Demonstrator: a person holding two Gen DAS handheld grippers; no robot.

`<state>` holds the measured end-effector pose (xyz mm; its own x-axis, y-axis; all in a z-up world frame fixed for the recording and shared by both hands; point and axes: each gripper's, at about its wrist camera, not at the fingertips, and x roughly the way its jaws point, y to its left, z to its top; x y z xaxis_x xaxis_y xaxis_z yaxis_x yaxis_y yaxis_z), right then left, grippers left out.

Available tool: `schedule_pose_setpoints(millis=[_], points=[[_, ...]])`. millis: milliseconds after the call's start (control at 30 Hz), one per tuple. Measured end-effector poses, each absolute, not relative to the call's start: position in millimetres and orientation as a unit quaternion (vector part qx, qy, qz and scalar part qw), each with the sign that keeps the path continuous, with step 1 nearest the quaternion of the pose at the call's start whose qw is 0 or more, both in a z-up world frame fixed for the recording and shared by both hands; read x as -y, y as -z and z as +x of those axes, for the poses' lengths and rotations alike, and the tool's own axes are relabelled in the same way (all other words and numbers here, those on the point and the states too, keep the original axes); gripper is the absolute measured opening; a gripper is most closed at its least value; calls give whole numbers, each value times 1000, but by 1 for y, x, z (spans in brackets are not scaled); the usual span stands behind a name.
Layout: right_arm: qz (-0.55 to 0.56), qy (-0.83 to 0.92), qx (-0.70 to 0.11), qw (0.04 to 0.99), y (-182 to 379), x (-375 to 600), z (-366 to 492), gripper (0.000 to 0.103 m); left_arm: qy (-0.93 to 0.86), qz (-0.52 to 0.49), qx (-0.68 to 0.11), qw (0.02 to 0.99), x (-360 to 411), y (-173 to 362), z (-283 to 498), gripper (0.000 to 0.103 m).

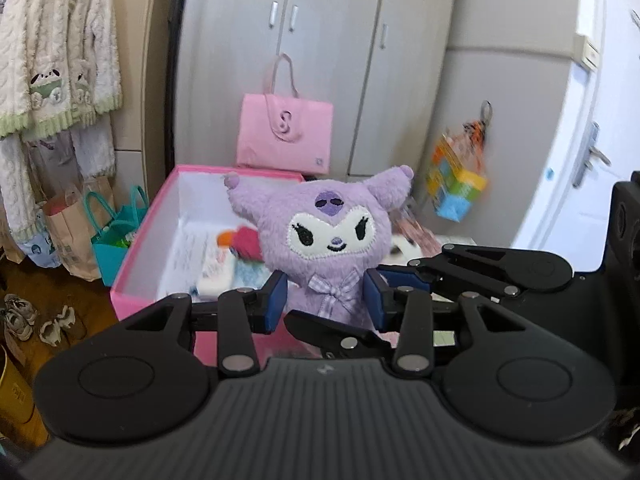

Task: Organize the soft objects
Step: 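Lift and carry the purple plush with the left gripper over the box, then open the left gripper to drop the purple plush into the box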

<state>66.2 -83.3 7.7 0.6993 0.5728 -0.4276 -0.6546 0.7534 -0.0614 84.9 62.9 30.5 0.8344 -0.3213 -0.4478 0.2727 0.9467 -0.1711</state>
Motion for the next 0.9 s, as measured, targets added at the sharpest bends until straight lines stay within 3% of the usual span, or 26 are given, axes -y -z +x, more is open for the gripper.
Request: schedule_pose_setpoints(millis=[200,333,500,900], points=[[-97,-338,-212,912,-12,64,133,54,139,-80,-255,954,-80,-33,156,40],[-97,-365,-249,892,-5,48,186,54,125,-103,-288,944,-93,-26,204,46],[-60,-386,-310,867,13,37,248,54,114,-150,-348,918,-114,-11,266,46],[-64,-388,-378,838,39,22,306,54,91,-140,-386,907,-116,5,314,46]])
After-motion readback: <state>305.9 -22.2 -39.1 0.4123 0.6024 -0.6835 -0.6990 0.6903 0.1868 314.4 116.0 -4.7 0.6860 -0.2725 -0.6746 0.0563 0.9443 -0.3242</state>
